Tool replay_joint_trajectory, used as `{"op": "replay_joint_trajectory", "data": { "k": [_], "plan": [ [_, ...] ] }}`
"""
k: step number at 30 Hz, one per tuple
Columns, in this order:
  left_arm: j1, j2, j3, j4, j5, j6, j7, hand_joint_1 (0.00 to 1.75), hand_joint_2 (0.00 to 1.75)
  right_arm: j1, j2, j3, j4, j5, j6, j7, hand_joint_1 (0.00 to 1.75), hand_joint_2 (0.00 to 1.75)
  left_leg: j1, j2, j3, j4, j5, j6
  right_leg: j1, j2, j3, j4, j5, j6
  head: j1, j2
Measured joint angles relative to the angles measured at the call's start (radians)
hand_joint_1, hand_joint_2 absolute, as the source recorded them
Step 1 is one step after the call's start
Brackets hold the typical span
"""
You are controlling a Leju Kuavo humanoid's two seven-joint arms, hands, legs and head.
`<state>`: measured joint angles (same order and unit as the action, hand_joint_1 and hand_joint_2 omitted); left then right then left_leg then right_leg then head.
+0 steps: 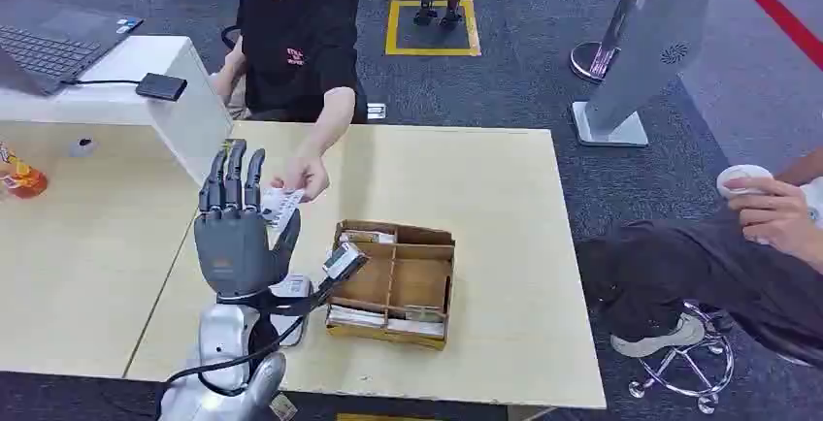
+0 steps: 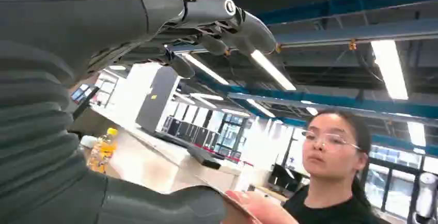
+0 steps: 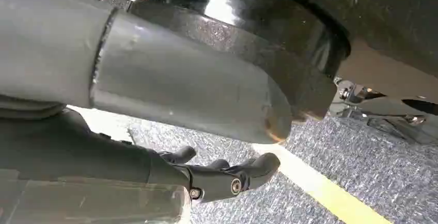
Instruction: Pass the card to the sensor for recognition and then transmit it.
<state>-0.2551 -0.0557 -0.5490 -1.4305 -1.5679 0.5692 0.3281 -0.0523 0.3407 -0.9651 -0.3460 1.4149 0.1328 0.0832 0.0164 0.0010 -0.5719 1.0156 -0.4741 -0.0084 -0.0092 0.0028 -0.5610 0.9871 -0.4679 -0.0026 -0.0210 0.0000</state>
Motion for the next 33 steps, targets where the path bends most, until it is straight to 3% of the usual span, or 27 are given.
{"op": "replay_joint_trajectory", "data": {
  "k": [1, 2, 12, 26, 33],
  "plan": [
    [-0.01, 0.008, -0.019, 0.017, 0.0, -0.001, 0.01, 0.86, 1.75, 0.0, -0.001, 0.0, 0.002, 0.003, 0.0, 0.0, 0.0, 0.0, 0.0, 0.0, 0.0, 0.0, 0.0, 0.0, 0.0, 0.0, 0.0, 0.0, 0.0, 0.0, 0.0, 0.0],
    [-0.018, 0.011, -0.033, 0.031, 0.0, -0.003, 0.017, 1.75, 1.75, 0.0, -0.002, 0.0, 0.002, 0.005, 0.0, 0.0, 0.0, 0.0, 0.0, 0.0, 0.0, 0.0, 0.0, 0.0, 0.0, 0.0, 0.0, 0.0, 0.0, 0.0, 0.0, 0.0],
    [-0.05, 0.045, -0.102, 0.086, 0.0, -0.005, 0.042, 1.75, 1.75, -0.003, -0.008, 0.0, 0.013, 0.011, 0.0, -0.003, 0.0, 0.0, 0.0, 0.0, 0.0, 0.0, 0.0, 0.0, 0.0, 0.0, 0.0, 0.0, 0.0, 0.0, 0.0, 0.0],
    [-0.051, 0.061, -0.117, 0.089, 0.0, -0.003, 0.042, 1.75, 1.75, -0.004, -0.009, 0.0, 0.016, 0.013, -0.002, -0.003, 0.0, 0.0, 0.0, 0.0, 0.0, 0.0, 0.0, 0.0, 0.0, 0.0, 0.0, 0.0, 0.0, 0.0, 0.0, 0.0],
    [-0.04, 0.063, -0.117, 0.073, 0.0, 0.005, 0.011, 1.75, 1.75, -0.003, -0.009, -0.002, 0.016, 0.013, -0.003, -0.003, 0.0, 0.0, 0.0, 0.0, 0.0, 0.0, 0.0, 0.0, 0.0, 0.0, 0.0, 0.0, 0.0, 0.0, 0.0, 0.0]
  ]
}}
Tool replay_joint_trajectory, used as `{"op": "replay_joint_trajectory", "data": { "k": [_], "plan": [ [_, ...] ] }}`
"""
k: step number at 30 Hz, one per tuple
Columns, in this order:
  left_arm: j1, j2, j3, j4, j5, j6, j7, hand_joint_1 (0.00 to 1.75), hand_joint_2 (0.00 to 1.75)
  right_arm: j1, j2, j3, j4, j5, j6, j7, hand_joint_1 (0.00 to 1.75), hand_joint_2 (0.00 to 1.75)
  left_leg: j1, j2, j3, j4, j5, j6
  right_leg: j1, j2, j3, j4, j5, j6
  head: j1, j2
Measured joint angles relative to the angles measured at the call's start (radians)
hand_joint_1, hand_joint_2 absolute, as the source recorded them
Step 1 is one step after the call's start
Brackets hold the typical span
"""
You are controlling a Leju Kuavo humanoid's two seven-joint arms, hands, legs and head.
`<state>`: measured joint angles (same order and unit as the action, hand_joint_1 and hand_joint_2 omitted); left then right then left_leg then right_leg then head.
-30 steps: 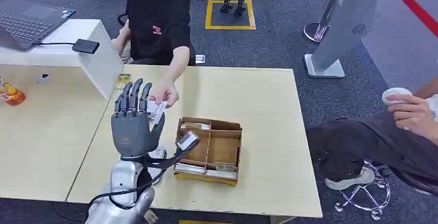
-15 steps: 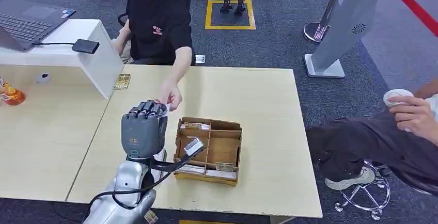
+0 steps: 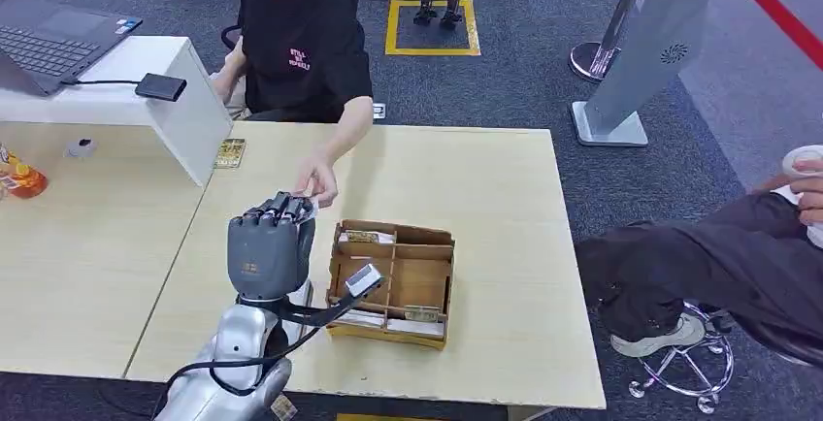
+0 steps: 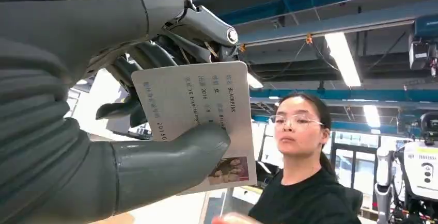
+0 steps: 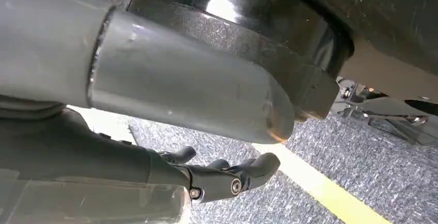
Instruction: Pass the card to the sensor for recognition and then transmit it.
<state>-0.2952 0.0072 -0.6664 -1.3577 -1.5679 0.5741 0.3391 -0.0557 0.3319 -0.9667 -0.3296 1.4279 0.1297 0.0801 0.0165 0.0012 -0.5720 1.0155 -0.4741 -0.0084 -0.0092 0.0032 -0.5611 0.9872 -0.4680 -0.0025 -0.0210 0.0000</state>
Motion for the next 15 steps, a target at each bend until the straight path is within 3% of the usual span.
{"op": "replay_joint_trajectory", "data": {
  "k": [7, 10, 11, 12, 13, 15],
  "plan": [
    [0.001, 0.0, 0.0, -0.001, 0.0, 0.0, -0.001, 1.75, 1.75, 0.0, 0.0, 0.0, 0.0, 0.0, 0.0, 0.0, 0.0, 0.0, 0.0, 0.0, 0.0, 0.0, 0.0, 0.0, 0.0, 0.0, 0.0, 0.0, 0.0, 0.0, 0.0, 0.0],
    [0.033, -0.001, -0.007, -0.068, 0.0, 0.004, -0.052, 1.75, 1.75, 0.0, 0.0, -0.007, 0.0, -0.003, 0.0, 0.0, 0.0, 0.0, 0.0, 0.0, 0.0, 0.0, 0.0, 0.0, 0.0, 0.0, 0.0, 0.0, 0.0, 0.0, 0.0, 0.0],
    [0.076, -0.013, -0.006, -0.127, 0.0, -0.009, -0.145, 1.75, 1.75, 0.001, 0.0, -0.013, -0.002, -0.007, 0.0, -0.001, 0.0, 0.0, 0.0, 0.0, 0.0, 0.0, 0.0, 0.0, 0.0, 0.0, 0.0, 0.0, 0.0, 0.0, 0.0, 0.0],
    [0.164, -0.069, 0.008, -0.19, 0.064, -0.038, -0.287, 1.75, 1.75, 0.002, 0.005, -0.029, -0.01, -0.015, 0.002, -0.001, 0.0, 0.0, -0.001, 0.0, -0.001, 0.0, -0.001, 0.0, 0.0, 0.0, 0.0, -0.001, 0.0, 0.001, 0.0, 0.0],
    [0.211, -0.103, 0.028, -0.224, 0.249, -0.103, -0.387, 1.75, 1.75, 0.004, 0.008, -0.04, -0.013, -0.03, 0.002, -0.005, 0.0, 0.0, -0.001, 0.0, -0.001, 0.0, -0.001, 0.001, 0.0, 0.0, 0.0, -0.001, -0.001, 0.001, 0.0, 0.0],
    [0.248, -0.131, 0.066, -0.252, 0.406, -0.179, -0.465, 1.75, 1.75, 0.01, 0.01, -0.047, -0.02, -0.043, 0.003, -0.012, 0.0, 0.0, -0.001, 0.0, -0.001, 0.0, -0.001, 0.001, 0.0, 0.0, 0.0, -0.001, -0.001, 0.001, 0.0, 0.0]
  ]
}}
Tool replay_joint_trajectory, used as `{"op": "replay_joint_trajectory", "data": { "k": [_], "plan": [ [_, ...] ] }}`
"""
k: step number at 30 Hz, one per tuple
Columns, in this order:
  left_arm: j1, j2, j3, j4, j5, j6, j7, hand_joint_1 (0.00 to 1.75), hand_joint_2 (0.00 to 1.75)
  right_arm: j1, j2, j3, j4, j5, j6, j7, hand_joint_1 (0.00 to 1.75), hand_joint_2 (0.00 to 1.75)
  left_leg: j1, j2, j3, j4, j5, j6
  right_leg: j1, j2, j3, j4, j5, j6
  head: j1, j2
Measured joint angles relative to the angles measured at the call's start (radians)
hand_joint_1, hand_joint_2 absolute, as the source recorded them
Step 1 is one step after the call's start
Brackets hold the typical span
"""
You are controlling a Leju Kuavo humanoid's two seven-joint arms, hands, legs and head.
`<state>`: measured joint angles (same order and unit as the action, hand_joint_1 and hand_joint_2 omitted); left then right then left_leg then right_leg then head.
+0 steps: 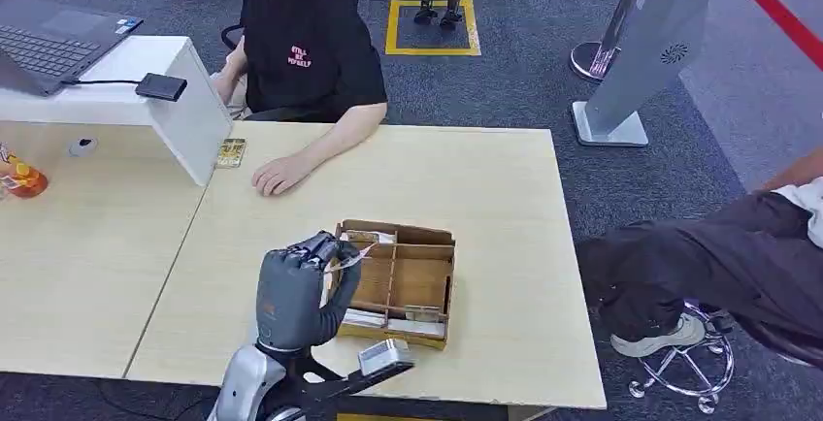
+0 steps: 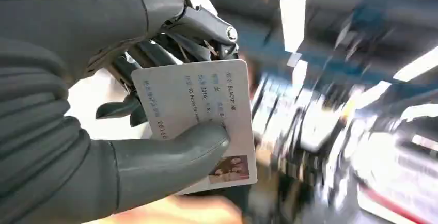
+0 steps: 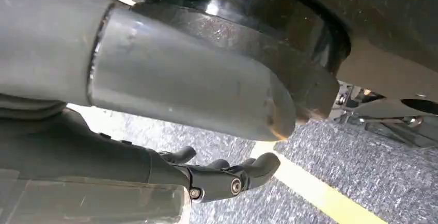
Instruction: Pass the card to the sensor for recognition and then transmit it.
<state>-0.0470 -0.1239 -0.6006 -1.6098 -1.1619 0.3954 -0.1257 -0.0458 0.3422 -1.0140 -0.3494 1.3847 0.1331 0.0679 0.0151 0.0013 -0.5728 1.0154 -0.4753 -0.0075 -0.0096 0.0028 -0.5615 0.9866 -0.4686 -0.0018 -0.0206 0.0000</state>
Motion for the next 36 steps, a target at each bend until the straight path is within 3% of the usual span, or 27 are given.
{"op": "replay_joint_trajectory", "data": {
  "k": [5, 10, 15, 24, 28, 32, 36],
  "plan": [
    [0.067, -0.053, 0.079, -0.029, 0.08, -0.065, -0.079, 1.75, 1.75, 0.012, 0.001, -0.006, -0.015, -0.035, 0.006, -0.008, 0.0, 0.0, 0.0, 0.0, 0.0, 0.0, 0.0, 0.0, 0.0, -0.001, 0.0, 0.0, 0.0, 0.0, 0.0, 0.0],
    [0.114, -0.076, 0.132, -0.029, 0.098, -0.082, -0.094, 1.75, 1.75, 0.019, 0.003, -0.006, -0.023, -0.068, 0.006, -0.006, 0.0, 0.0, 0.0, 0.0, 0.0, 0.0, 0.0, 0.0, 0.0, -0.001, 0.0, 0.0, 0.0, 0.0, 0.0, 0.0],
    [0.129, -0.085, 0.165, -0.029, -0.02, -0.042, -0.08, 1.75, 1.75, 0.023, 0.006, -0.001, -0.029, -0.083, 0.006, -0.002, 0.0, 0.0, 0.0, 0.0, 0.0, 0.0, 0.0, 0.0, 0.0, -0.001, 0.0, 0.0, 0.0, 0.0, 0.0, 0.0],
    [0.13, -0.085, 0.178, 0.009, -0.253, 0.111, -0.039, 1.75, 1.75, 0.025, 0.006, 0.029, -0.034, -0.09, 0.006, 0.001, 0.0, 0.0, 0.0, 0.0, 0.0, 0.0, 0.0, 0.0, 0.0, -0.001, 0.0, 0.0, 0.0, 0.0, 0.0, 0.0],
    [0.124, -0.083, 0.182, 0.054, -0.38, 0.168, -0.005, 1.75, 1.75, 0.024, 0.006, 0.038, -0.034, -0.087, 0.002, 0.012, 0.0, 0.0, 0.0, 0.0, 0.0, 0.0, 0.0, 0.0, 0.0, -0.001, 0.0, 0.0, 0.0, 0.0, 0.0, 0.0],
    [0.105, -0.043, 0.123, 0.139, -0.405, 0.235, 0.16, 1.75, 1.75, 0.023, 0.006, 0.038, -0.034, -0.061, 0.006, 0.01, 0.0, 0.0, 0.0, 0.0, 0.001, 0.0, 0.0, 0.0, 0.0, 0.0, 0.0, 0.0, 0.0, 0.0, -0.001, 0.0],
    [0.078, 0.008, 0.034, 0.213, -0.406, 0.242, 0.255, 1.75, 1.75, 0.023, 0.006, 0.038, -0.035, -0.046, 0.017, 0.002, 0.0, 0.0, 0.0, 0.0, 0.0, 0.0, 0.0, 0.0, 0.0, 0.0, 0.0, 0.0, 0.0, 0.0, 0.0, 0.0]
  ]
}}
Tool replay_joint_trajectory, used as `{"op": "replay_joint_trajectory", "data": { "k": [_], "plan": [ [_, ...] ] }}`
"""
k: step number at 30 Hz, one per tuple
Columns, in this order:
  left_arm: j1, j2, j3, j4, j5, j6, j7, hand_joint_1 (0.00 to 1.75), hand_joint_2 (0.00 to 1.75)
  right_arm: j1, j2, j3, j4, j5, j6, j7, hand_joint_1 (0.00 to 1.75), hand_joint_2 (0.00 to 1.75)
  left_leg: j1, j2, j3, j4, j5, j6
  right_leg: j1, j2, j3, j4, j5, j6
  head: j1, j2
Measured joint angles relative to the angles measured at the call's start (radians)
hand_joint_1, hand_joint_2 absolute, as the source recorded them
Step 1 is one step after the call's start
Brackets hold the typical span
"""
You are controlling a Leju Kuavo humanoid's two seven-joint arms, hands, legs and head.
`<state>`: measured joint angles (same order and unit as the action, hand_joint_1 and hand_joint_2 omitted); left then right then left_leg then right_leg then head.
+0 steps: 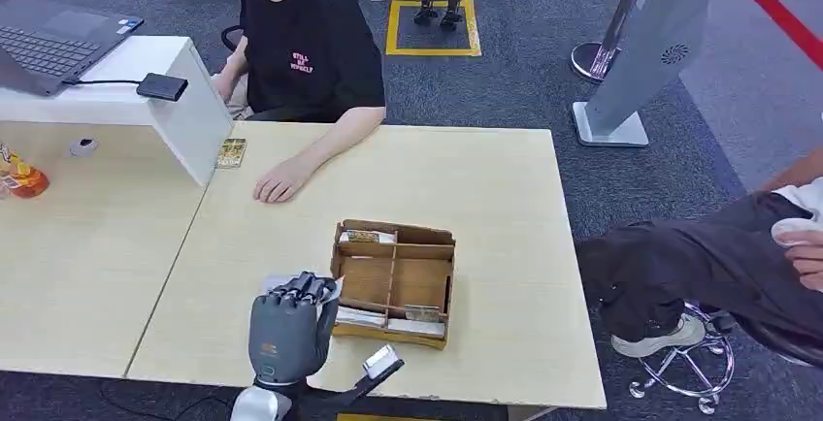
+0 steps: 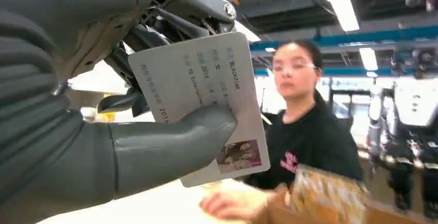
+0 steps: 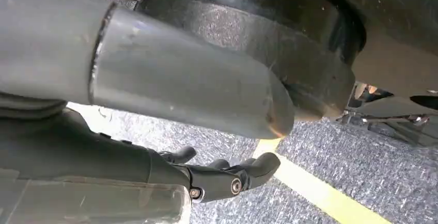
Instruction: Pass the card to the sensor for recognition and then transmit it.
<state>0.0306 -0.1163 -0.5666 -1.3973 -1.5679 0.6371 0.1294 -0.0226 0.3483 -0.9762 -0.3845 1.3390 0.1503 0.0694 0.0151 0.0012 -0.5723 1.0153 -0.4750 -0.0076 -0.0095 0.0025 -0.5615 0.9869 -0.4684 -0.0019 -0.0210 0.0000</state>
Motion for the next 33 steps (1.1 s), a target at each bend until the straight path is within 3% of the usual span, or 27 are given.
{"op": "replay_joint_trajectory", "data": {
  "k": [6, 11, 16, 23, 27, 33],
  "plan": [
    [-0.066, 0.068, -0.154, 0.095, 0.0, -0.015, 0.126, 1.75, 1.75, -0.001, -0.001, -0.002, -0.003, 0.025, 0.006, -0.002, 0.0, 0.0, 0.0, 0.0, 0.0, 0.0, 0.0, 0.0, 0.0, 0.0, 0.0, 0.0, 0.0, 0.0, 0.0, 0.0],
    [-0.104, 0.097, -0.237, 0.153, 0.0, -0.018, 0.167, 1.75, 1.75, -0.003, -0.003, -0.009, -0.003, 0.036, 0.009, -0.003, 0.0, 0.0, 0.0, 0.0, 0.0, 0.0, 0.0, 0.0, 0.0, 0.0, 0.0, 0.0, 0.0, 0.0, 0.0, 0.0],
    [-0.14, 0.119, -0.28, 0.188, 0.0, -0.017, 0.215, 1.75, 1.75, -0.005, -0.004, -0.016, -0.003, 0.047, 0.008, -0.004, 0.0, 0.0, 0.0, 0.0, 0.0, 0.0, 0.0, 0.0, 0.0, 0.0, 0.0, 0.0, 0.0, 0.0, 0.0, 0.0],
    [-0.204, 0.163, -0.333, 0.206, 0.0, 0.01, 0.401, 1.75, 1.75, -0.006, -0.005, -0.024, -0.001, 0.06, 0.007, -0.007, 0.0, 0.0, 0.0, 0.0, 0.0, 0.0, 0.001, 0.0, 0.0, 0.0, 0.0, 0.0, 0.0, 0.0, 0.0, 0.0],
    [-0.264, 0.213, -0.366, 0.185, 0.0, 0.017, 0.531, 1.75, 1.75, -0.01, -0.004, -0.026, 0.006, 0.069, -0.003, -0.002, 0.0, 0.0, 0.0, 0.0, 0.0, 0.0, 0.001, 0.0, 0.0, 0.0, 0.0, 0.001, 0.0, 0.0, 0.0, 0.0],
    [-0.325, 0.272, -0.381, 0.122, 0.0, -0.004, 0.561, 1.75, 1.75, -0.013, -0.004, -0.027, 0.013, 0.083, -0.01, 0.004, 0.0, 0.0, 0.0, 0.0, 0.0, 0.0, 0.002, 0.0, 0.0, 0.0, 0.0, 0.001, 0.0, 0.0, 0.0, 0.0]
  ]
}}
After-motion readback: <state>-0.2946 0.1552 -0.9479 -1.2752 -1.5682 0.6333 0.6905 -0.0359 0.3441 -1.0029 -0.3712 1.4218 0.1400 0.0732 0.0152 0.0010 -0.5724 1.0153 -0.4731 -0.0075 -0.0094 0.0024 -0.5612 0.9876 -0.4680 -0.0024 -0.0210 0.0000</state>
